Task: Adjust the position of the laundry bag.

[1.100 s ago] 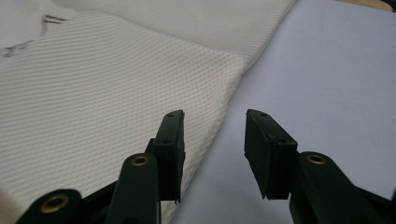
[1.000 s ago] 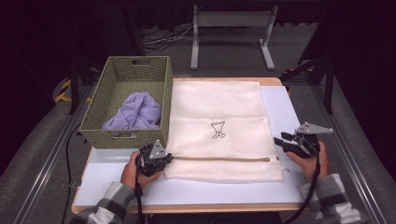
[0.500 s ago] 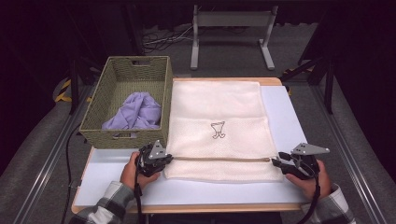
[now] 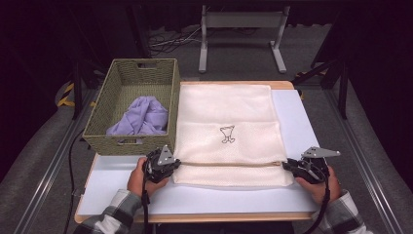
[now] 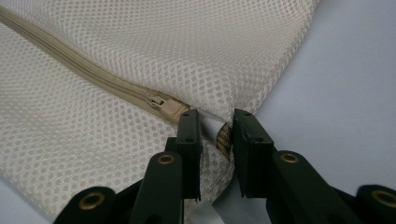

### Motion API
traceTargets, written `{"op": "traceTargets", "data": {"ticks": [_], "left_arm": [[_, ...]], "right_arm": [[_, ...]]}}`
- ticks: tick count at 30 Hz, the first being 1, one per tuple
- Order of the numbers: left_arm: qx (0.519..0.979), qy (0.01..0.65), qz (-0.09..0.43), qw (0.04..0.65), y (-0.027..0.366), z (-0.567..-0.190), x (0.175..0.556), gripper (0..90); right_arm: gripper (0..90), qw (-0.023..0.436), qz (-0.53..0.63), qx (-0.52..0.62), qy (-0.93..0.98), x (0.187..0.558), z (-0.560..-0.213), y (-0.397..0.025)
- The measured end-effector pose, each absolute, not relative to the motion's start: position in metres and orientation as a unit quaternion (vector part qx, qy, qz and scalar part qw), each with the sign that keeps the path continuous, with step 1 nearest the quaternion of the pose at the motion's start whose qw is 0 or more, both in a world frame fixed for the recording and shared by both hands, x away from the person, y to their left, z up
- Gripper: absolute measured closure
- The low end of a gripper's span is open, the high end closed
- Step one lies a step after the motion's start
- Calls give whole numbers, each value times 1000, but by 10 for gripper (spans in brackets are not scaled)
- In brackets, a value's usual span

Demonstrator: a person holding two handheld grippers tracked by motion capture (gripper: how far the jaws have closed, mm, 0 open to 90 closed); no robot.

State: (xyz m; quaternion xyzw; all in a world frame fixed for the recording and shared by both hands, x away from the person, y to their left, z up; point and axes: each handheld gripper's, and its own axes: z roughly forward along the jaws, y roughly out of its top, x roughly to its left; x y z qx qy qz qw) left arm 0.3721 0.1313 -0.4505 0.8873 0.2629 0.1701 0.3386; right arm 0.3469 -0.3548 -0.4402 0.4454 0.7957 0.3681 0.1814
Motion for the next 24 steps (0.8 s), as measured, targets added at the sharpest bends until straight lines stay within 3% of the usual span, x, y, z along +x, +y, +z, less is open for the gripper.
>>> {"op": "traceTargets", "data": {"ticks": [17, 24], "left_arm": [[882, 263, 189, 344, 129, -452, 378, 846], [862, 233, 218, 393, 133, -442, 363, 727]], "right_arm": [[797, 196, 374, 440, 792, 359, -437, -352], [834, 196, 384, 426, 796, 356, -431, -352]]}}
